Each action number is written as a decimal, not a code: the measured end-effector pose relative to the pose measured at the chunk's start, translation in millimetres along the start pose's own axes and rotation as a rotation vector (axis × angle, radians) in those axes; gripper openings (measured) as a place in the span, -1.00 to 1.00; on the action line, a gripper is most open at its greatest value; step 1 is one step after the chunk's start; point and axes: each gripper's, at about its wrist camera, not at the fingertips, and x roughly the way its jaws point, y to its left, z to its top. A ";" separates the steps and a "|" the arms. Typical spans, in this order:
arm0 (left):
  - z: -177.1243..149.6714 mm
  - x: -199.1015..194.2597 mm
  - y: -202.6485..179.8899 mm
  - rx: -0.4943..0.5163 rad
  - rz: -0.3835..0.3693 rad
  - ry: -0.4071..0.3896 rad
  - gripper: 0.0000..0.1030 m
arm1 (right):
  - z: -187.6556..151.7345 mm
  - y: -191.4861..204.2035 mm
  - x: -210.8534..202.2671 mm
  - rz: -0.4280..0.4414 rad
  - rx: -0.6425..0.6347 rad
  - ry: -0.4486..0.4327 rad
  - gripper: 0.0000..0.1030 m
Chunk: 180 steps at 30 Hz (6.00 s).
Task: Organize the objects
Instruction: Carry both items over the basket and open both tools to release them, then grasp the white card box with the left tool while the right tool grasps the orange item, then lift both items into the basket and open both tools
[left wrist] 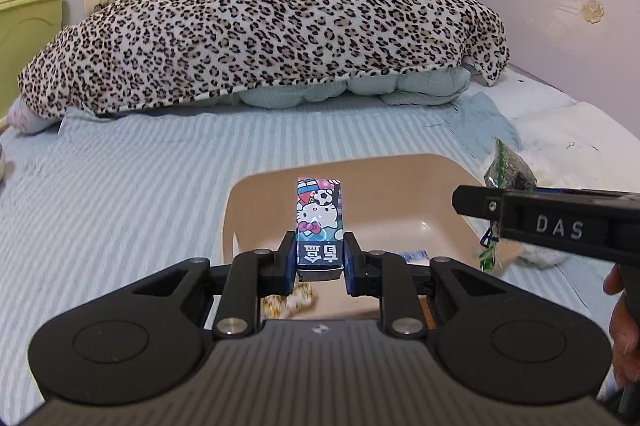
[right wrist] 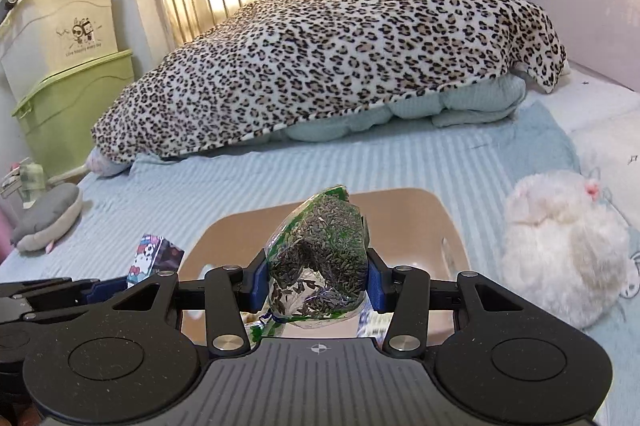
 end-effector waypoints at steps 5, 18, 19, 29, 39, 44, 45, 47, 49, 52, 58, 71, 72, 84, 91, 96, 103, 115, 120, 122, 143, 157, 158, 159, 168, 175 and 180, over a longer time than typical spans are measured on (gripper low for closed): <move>4.8 31.0 -16.4 0.073 0.062 0.008 -0.53 | 5.9 -12.9 30.9 -0.016 0.058 0.036 -0.14; -20.2 128.6 -13.5 0.043 0.134 0.213 -0.53 | -25.7 -25.5 97.1 -0.130 0.023 0.176 -0.14; -23.5 131.7 -13.1 0.043 0.135 0.226 -0.53 | -28.5 -25.7 99.9 -0.137 0.017 0.186 -0.14; -19.7 112.8 -9.2 0.024 0.136 0.222 0.24 | -29.0 -15.7 91.7 -0.173 -0.056 0.169 0.32; -9.6 62.7 -6.1 0.010 0.143 0.176 0.40 | -26.9 -17.8 41.1 -0.180 -0.070 0.142 0.63; -20.8 46.9 -1.9 -0.005 0.139 0.183 0.41 | -38.6 -14.2 23.1 -0.192 -0.106 0.150 0.70; -23.7 44.6 -1.0 -0.011 0.132 0.189 0.42 | -41.2 -14.5 21.3 -0.190 -0.109 0.159 0.70; -28.5 39.8 1.3 -0.034 0.116 0.193 0.45 | -47.7 -15.3 18.4 -0.188 -0.116 0.179 0.70; -33.5 34.7 1.2 -0.043 0.110 0.201 0.47 | -54.6 -15.3 17.3 -0.192 -0.128 0.199 0.70; -43.0 28.8 -1.2 -0.034 0.098 0.214 0.47 | -66.0 -16.6 17.9 -0.193 -0.139 0.233 0.70; -63.9 28.1 -7.1 -0.016 0.088 0.251 0.47 | -89.1 -21.1 25.7 -0.198 -0.147 0.303 0.70; -99.0 64.9 -9.8 -0.020 0.070 0.373 0.47 | -118.3 -31.2 46.4 -0.234 -0.159 0.413 0.70; -100.1 67.1 -9.4 -0.027 0.063 0.376 0.47 | -119.6 -31.5 47.7 -0.237 -0.160 0.418 0.70; -104.3 88.6 -18.2 -0.064 0.020 0.412 0.47 | -128.7 -34.7 60.5 -0.242 -0.158 0.469 0.70; -120.5 93.3 -9.0 -0.054 0.052 0.442 0.47 | -132.7 -34.9 66.3 -0.236 -0.148 0.453 0.70; -120.6 91.0 5.3 -0.071 0.076 0.439 0.47 | -133.5 -28.1 70.0 -0.236 -0.167 0.400 0.68; -121.5 86.0 15.8 -0.072 0.076 0.411 0.14 | -142.4 -19.2 82.3 -0.226 -0.213 0.352 0.34; -115.5 67.2 19.2 -0.085 0.044 0.389 -0.37 | -138.6 -20.2 70.1 -0.123 -0.181 0.373 -0.85; -117.8 54.4 14.7 -0.075 0.032 0.369 -0.37 | -134.2 -23.4 58.0 -0.109 -0.151 0.360 -0.85; -116.1 46.6 14.5 -0.071 0.029 0.355 -0.37 | -134.1 -25.7 50.3 -0.102 -0.135 0.354 -0.85; -80.6 -11.7 20.4 -0.069 -0.006 0.191 -0.37 | -86.8 -14.0 -24.1 -0.035 -0.080 0.164 -0.85; -37.2 -9.2 28.3 -0.092 0.007 0.072 -0.37 | -28.6 -12.9 -27.6 -0.032 -0.079 0.022 -0.85; -33.4 -6.6 27.4 -0.088 0.011 0.065 -0.37 | -25.3 -13.2 -24.7 -0.034 -0.076 0.016 -0.85; -29.3 -3.4 26.1 -0.083 0.016 0.057 -0.37 | -22.1 -13.6 -21.2 -0.038 -0.077 0.011 -0.85; 2.9 48.4 10.1 -0.048 0.057 0.056 -0.37 | -1.0 -16.4 19.3 -0.076 -0.104 0.010 -0.85; -2.5 100.5 0.3 -0.012 0.101 0.146 -0.37 | -4.5 -21.8 61.6 -0.107 -0.125 0.091 -0.85; -18.8 126.9 0.7 -0.003 0.122 0.225 -0.37 | -15.5 -28.9 90.7 -0.110 -0.127 0.208 -0.83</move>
